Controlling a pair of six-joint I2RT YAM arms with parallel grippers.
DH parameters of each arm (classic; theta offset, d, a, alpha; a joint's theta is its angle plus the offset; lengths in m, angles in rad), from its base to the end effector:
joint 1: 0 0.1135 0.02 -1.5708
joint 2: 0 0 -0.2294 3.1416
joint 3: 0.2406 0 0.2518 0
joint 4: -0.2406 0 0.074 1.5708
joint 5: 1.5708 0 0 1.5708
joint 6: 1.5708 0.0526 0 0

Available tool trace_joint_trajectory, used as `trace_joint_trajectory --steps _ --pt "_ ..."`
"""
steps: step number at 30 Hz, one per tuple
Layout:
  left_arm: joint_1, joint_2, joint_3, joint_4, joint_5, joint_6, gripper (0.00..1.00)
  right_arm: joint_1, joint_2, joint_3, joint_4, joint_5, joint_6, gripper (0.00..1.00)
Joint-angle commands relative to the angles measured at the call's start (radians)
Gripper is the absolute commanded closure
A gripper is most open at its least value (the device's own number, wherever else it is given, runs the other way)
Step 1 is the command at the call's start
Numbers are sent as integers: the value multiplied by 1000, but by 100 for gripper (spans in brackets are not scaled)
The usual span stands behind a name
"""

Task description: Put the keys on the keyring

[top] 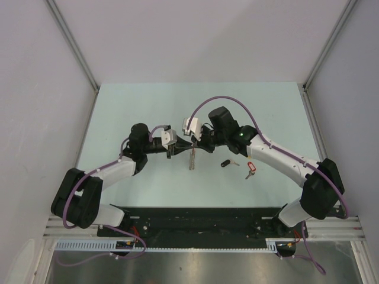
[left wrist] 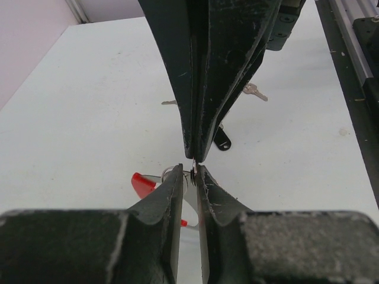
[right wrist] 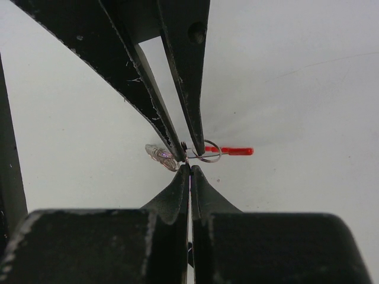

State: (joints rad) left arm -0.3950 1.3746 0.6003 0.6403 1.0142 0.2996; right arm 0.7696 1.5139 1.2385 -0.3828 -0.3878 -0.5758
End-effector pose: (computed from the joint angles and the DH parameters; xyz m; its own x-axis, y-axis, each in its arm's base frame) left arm 0.2532 -0.1539 0.1968 0.1714 0.0975 -0.9804 0.9727 0.1413 0.1841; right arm 0.2416 0.2618 0.2587 0.0993 -0.6057 -0.7895 -0.9597 0.1513 -0.2367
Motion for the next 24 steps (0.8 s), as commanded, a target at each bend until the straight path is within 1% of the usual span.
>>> trace_joint_trajectory --steps 1,7,9,10,13,14,16,17,18,19,20,21,22,24 --pt "-8 -2 16 -16 -9 39 81 2 -4 52 50 -17 16 100" --pt "-10 -9 13 -13 -19 38 91 3 -6 52 51 -16 22 100" --pt "-11 -12 12 -7 -19 38 99 2 -8 52 51 -16 31 100" --pt "-11 -17 12 -1 -22 36 100 2 -9 52 53 -16 37 100" --pt "-11 -23 -5 19 -32 30 100 -7 -21 52 58 -19 73 81" --pt "-11 -29 -14 59 -35 23 100 -22 -27 52 61 -25 85 64" --pt "-11 -34 -42 116 -43 -16 100 -44 -43 50 71 -48 152 52" --pt "-11 -35 -51 171 -43 -33 100 -56 -69 47 93 -60 178 40" --pt "-11 -37 -65 198 -45 -66 100 -84 -86 23 110 -84 232 36" --pt "-11 -37 -72 225 -52 -85 100 -98 -107 9 131 -91 270 27" --pt "-11 -37 -79 251 -55 -127 100 -111 -147 -10 168 -95 299 24" --pt "-13 -34 -92 315 -60 -151 100 -145 -174 -45 188 -102 329 20" --pt "-13 -34 -99 347 -68 -174 99 -162 -201 -71 214 -92 414 15" --pt "-16 -34 -122 442 -77 -240 100 -226 -271 -132 272 -88 497 13"
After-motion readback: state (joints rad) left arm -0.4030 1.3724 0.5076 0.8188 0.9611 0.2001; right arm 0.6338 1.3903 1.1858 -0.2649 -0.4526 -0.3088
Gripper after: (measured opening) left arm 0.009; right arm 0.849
